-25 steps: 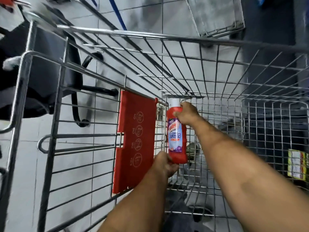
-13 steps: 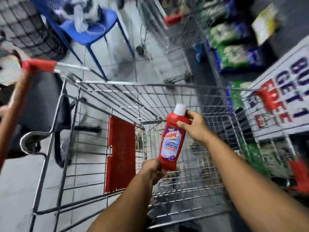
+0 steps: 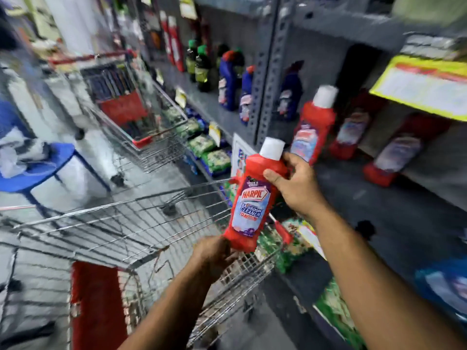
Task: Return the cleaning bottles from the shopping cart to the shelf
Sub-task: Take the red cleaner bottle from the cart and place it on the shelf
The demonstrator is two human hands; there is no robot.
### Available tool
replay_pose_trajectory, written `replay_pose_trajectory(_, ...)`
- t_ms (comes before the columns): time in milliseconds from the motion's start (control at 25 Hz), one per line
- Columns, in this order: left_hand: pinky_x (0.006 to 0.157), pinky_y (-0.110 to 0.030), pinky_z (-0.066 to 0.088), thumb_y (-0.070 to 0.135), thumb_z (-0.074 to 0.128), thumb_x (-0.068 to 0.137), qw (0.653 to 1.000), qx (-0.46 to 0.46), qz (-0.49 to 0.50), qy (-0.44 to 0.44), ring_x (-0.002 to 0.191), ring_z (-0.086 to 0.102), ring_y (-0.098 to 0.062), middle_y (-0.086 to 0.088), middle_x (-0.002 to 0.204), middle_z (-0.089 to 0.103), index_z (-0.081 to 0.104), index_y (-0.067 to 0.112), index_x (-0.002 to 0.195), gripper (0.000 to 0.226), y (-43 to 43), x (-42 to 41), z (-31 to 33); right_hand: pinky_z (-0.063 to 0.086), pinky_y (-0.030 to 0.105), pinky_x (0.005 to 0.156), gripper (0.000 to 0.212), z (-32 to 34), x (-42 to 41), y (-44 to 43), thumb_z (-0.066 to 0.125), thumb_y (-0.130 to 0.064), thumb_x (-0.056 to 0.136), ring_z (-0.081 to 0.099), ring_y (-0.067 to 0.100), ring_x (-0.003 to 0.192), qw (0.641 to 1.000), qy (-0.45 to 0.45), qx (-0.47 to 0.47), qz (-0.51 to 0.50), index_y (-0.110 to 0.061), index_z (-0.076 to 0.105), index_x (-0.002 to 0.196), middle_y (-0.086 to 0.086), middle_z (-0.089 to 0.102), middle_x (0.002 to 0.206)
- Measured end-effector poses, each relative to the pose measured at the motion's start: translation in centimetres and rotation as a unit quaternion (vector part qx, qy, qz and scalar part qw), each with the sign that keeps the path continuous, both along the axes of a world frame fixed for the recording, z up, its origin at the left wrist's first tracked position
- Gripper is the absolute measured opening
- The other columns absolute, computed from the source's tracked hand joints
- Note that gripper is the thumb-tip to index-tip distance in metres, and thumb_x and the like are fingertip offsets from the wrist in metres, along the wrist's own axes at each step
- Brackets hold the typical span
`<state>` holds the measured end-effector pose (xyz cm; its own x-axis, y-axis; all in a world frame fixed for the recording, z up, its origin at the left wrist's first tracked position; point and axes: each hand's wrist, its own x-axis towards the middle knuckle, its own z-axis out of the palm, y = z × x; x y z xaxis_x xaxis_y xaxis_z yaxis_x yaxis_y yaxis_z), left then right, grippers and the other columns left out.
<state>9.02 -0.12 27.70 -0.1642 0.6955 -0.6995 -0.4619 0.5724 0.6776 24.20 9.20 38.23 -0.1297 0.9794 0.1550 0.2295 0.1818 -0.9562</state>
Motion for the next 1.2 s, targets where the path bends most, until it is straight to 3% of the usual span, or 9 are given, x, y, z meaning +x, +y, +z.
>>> replay_pose_trajectory(80,0.048,-0.022,0.048,-0.011,0.047,0.082,0.997,0.053,-0.053,0.024,0.053,0.054,-0.016,-0.008,0.055,0.062,0.059,0.004,0.068,0.024,0.5,3.1,1.3,0.05,0.031,0.088,0.045,1.7,3.5,-1.2,0.073,-0.002,0.075,0.062,0.015,0.092,0.999,0.011,0.02,-0.039,-0.017,0.057,0.115,0.002,0.065,0.106)
replay_pose_trajectory(160,0.049,-0.021,0.04,-0.006,0.062,0.068,0.979,0.132,-0.121,0.094,0.047,0.049,-0.016,-0.006,0.05,0.061,0.066,-0.002,0.073,0.007,1.0,6.5,2.7,0.052,0.038,0.093,0.052,2.8,6.8,-1.9,0.075,-0.014,0.071,0.064,0.017,0.097,0.996,0.003,0.043,-0.084,-0.018,0.057,0.12,0.001,0.066,0.111)
replay_pose_trajectory(280,0.049,-0.019,0.047,0.004,0.078,0.053,0.933,0.225,-0.209,0.185,0.062,0.061,-0.02,-0.004,0.068,0.07,0.066,0.005,0.084,0.033,3.3,11.3,3.4,0.052,0.047,0.096,0.06,4.0,10.8,-1.9,0.072,-0.042,0.061,0.066,0.019,0.105,0.985,-0.036,0.077,-0.153,-0.036,0.056,0.118,0.0,0.067,0.118)
replay_pose_trajectory(360,0.066,-0.03,0.056,0.036,0.083,0.048,0.888,0.25,-0.254,0.293,0.081,0.068,-0.02,-0.003,0.092,0.073,0.06,0.015,0.097,0.058,5.5,14.0,3.1,0.052,0.047,0.096,0.06,4.9,12.4,-1.5,0.067,-0.049,0.061,0.065,0.018,0.107,0.975,-0.065,0.09,-0.194,-0.045,0.049,0.118,0.0,0.067,0.12)
replay_pose_trajectory(440,0.079,-0.039,0.054,0.064,0.071,0.041,0.834,0.262,-0.271,0.404,0.093,0.064,-0.023,-0.002,0.102,0.069,0.055,0.019,0.103,0.078,7.6,16.0,2.7,0.051,0.046,0.097,0.062,5.4,13.3,-0.8,0.067,-0.048,0.063,0.063,0.019,0.109,0.963,-0.095,0.107,-0.228,-0.042,0.047,0.122,0.001,0.065,0.122)
replay_pose_trajectory(600,0.088,-0.042,0.045,0.078,0.06,0.048,0.74,0.258,-0.289,0.55,0.105,0.054,-0.031,-0.007,0.107,0.061,0.057,0.017,0.108,0.086,10.5,19.0,2.8,0.049,0.044,0.098,0.057,4.7,14.2,0.9,0.069,-0.037,0.072,0.061,0.022,0.111,0.941,-0.158,0.124,-0.273,-0.03,0.052,0.126,0.004,0.064,0.123)
replay_pose_trajectory(840,0.088,-0.043,0.044,0.077,0.059,0.051,0.689,0.275,-0.316,0.592,0.107,0.051,-0.03,-0.006,0.11,0.058,0.059,0.018,0.107,0.082,13.5,19.2,1.2,0.049,0.045,0.101,0.057,2.6,16.1,2.4,0.064,-0.052,0.07,0.055,0.02,0.121,0.938,-0.142,0.094,-0.301,-0.049,0.042,0.122,-0.003,0.053,0.129)
replay_pose_trajectory(1040,0.084,-0.04,0.05,0.049,0.064,0.057,0.714,0.348,-0.364,0.486,0.102,0.059,-0.031,-0.006,0.105,0.063,0.058,0.018,0.105,0.057,15.4,17.4,1.1,0.045,0.033,0.102,0.083,-2.2,16.2,0.1,0.071,-0.039,0.076,0.052,0.009,0.126,0.96,-0.092,0.016,-0.264,-0.045,0.022,0.142,-0.007,0.051,0.138)
replay_pose_trajectory(1200,0.08,-0.03,0.051,0.017,0.052,0.065,0.69,0.43,-0.417,0.406,0.1,0.064,-0.026,-0.004,0.102,0.072,0.064,0.02,0.105,0.042,16.7,15.6,0.8,0.043,0.041,0.104,0.065,-9.4,15.1,-1.7,0.062,-0.034,0.084,0.052,0.024,0.128,0.923,-0.242,-0.127,-0.27,-0.021,0.036,0.142,0.008,0.055,0.14)
